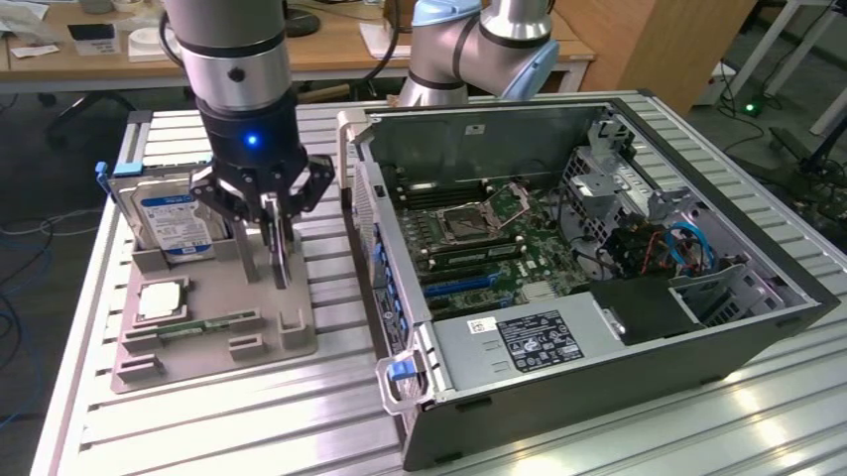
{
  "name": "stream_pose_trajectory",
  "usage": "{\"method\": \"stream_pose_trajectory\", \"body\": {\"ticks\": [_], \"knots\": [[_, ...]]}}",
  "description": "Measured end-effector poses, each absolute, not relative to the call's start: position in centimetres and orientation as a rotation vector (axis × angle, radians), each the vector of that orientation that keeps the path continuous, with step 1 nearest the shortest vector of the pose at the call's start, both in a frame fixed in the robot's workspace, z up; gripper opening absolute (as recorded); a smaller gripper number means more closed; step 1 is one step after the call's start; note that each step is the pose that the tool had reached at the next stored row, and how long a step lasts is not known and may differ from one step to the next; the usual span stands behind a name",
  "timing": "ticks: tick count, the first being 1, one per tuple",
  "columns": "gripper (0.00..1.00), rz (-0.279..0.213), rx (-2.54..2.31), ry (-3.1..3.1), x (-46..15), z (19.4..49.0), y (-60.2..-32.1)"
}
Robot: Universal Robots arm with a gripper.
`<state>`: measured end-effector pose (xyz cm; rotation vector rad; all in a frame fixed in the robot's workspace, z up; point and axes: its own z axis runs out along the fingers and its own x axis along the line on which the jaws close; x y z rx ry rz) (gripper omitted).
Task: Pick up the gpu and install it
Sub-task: 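Pick up the gpu and move the gpu toward the slot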
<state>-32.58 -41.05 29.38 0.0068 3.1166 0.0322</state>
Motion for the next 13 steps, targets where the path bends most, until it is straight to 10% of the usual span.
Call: {"method": "stream_pose_trajectory", "body": {"ticks": [13], "knots": [[0.28,0.032,0.007,3.116,-32.59,30.42,-41.05]]}}
